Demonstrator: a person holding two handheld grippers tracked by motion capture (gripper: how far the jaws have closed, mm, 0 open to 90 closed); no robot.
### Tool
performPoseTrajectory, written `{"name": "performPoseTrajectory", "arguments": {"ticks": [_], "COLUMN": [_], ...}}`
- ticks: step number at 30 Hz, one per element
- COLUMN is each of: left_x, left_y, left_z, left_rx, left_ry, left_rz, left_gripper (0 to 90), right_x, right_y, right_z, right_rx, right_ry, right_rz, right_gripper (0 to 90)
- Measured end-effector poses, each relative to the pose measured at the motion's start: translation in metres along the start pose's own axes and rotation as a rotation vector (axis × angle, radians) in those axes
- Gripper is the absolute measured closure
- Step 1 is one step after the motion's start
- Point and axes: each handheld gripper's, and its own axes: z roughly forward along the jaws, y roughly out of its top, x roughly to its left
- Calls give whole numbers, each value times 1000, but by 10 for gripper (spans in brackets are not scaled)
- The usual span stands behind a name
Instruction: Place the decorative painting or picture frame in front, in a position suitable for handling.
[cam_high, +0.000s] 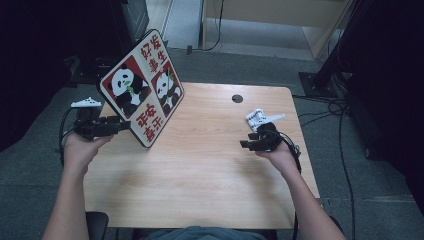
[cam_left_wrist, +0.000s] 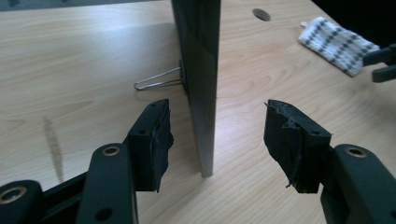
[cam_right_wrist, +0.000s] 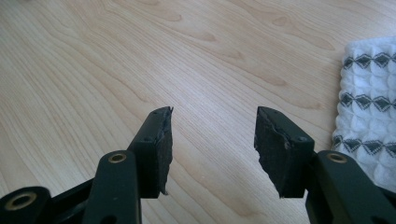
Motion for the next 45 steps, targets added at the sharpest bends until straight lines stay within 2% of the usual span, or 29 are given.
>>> {"name": "performPoseTrajectory", "arguments": {"ticks": [2, 5, 6, 8, 10, 12, 13, 17, 22, 27, 31, 45], "left_x": [0, 1, 2, 4, 6, 6, 6, 4, 7, 16, 19, 21], "left_y": [2, 10, 13, 17, 24, 35, 35, 52, 74, 94, 105, 142], "left_z": [-2, -3, -5, -6, -7, -9, -9, -13, -18, -19, -20, -11], "left_rx": [-13, 1, -9, -12, -4, 11, 11, 36, 52, 58, 67, 121], "left_ry": [-17, -2, -16, -16, -19, -12, -12, 19, 52, 37, 42, 73], "left_rz": [-15, -6, -27, -49, -55, -49, -49, -24, -15, -41, -46, -34], "left_gripper": [416, 418, 419, 421, 422, 423, 423, 424, 423, 424, 423, 426], "right_x": [-1, -2, -3, -4, -4, -4, -4, -6, -8, -8, -9, -10], "right_y": [0, 0, 0, 0, 0, 0, 0, 0, -1, -1, -2, -2], "right_z": [0, 0, 1, 1, 3, 4, 4, 3, 2, 2, 2, 1], "right_rx": [-4, -5, -7, 0, 14, 22, 22, 16, 22, 22, 23, 30], "right_ry": [3, 2, 3, -1, -5, -8, -8, -8, -14, -13, -13, -17], "right_rz": [-1, 6, 2, 12, 12, 11, 11, 8, 15, 21, 20, 21], "right_gripper": [480, 478, 477, 476, 476, 475, 475, 475, 474, 472, 471, 469]}}
